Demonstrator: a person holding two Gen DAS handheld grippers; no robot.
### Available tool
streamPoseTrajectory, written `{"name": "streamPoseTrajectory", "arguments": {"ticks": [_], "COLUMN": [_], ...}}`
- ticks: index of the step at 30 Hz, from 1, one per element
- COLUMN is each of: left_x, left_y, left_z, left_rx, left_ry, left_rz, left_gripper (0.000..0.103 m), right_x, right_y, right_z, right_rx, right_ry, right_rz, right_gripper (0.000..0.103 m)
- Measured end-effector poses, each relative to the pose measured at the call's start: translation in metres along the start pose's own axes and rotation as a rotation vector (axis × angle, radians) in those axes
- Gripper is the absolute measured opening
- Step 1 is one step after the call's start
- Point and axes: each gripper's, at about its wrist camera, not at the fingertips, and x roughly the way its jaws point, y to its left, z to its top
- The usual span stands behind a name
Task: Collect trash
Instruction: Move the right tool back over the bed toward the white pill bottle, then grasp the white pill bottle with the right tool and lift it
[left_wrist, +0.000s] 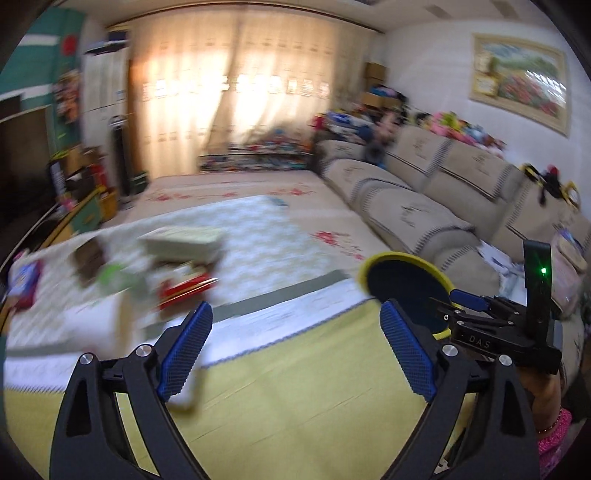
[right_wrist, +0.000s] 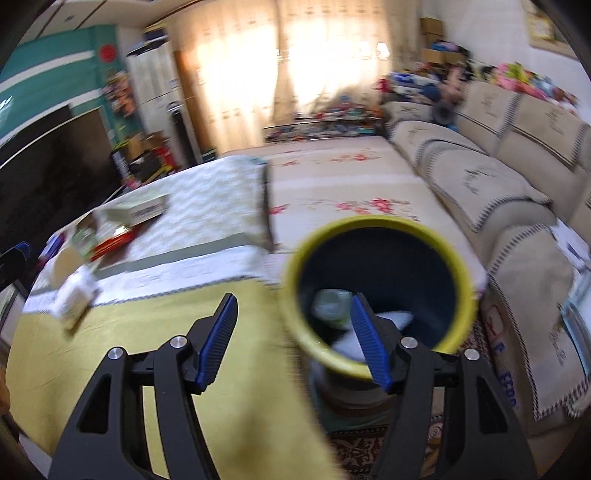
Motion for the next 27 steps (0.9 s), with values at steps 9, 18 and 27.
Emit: {"name": "streamPoseTrajectory", "arguments": {"ticks": [9, 18, 27], "left_x": [-0.096, -0.127, -0.106], "left_y": [0.133, 0.183, 0.164], "left_z": [-0.060, -0.096, -0.088], "left_rx": [-0.256, -0.353, -0.342], "left_ry": [-0.066, -0.073, -0.048], "left_rz": [0.227, 0.275, 0.228], "left_gripper": [0.091, 0.091, 0.091], "right_x": [0.013, 0.042, 0.071], "right_y": [0.148, 0.242, 0.262], "right_z": [-0.011, -0.016, -0.014], "right_rx": [-0.229, -0.304, -0.267], "right_ry": [0.038, 0.127, 0.209], "right_rz": [0.203, 0.265, 0.257], "right_gripper": [0.061, 0.063, 0.066]}}
